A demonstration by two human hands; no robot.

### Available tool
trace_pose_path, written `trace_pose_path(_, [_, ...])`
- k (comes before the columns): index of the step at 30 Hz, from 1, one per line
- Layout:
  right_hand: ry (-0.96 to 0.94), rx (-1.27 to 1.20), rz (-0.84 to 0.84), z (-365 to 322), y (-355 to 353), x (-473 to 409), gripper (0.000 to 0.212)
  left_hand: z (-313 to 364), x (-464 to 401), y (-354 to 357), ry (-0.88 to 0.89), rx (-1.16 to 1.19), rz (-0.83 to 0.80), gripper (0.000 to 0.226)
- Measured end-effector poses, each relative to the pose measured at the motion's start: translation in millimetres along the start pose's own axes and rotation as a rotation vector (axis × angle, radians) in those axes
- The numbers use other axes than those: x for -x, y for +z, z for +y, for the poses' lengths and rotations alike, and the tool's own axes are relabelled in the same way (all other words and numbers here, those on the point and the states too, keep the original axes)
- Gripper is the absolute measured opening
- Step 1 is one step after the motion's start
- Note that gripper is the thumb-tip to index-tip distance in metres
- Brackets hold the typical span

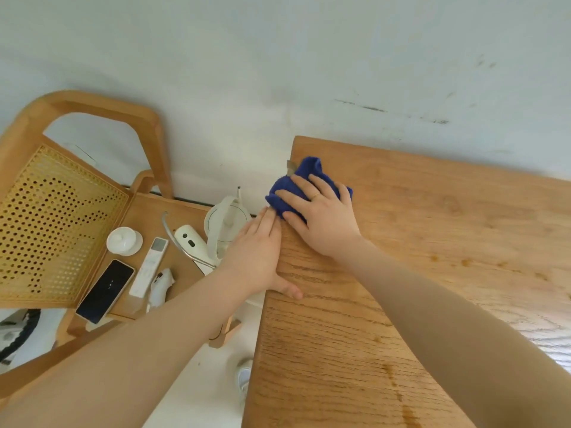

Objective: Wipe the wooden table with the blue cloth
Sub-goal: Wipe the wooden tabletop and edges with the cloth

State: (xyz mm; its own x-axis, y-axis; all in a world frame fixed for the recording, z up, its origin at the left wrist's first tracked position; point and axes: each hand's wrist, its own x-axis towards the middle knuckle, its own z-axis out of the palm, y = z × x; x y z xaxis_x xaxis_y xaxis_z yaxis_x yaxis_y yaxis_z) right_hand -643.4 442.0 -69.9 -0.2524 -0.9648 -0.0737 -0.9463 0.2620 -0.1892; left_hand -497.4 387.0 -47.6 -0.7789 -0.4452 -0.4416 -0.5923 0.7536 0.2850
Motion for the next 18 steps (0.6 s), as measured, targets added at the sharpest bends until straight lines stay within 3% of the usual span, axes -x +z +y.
trace_pose_path(8, [0.220, -0.042, 0.059, 36, -4, -91, 0.042, 7, -4, -2, -0.007, -0.164, -0.034, 0.145])
trace_pose_path(18, [0.029, -0.051, -0.028, 24, -3, 19, 0.052, 13, -2, -4, -0.006, 0.077, 0.016, 0.146])
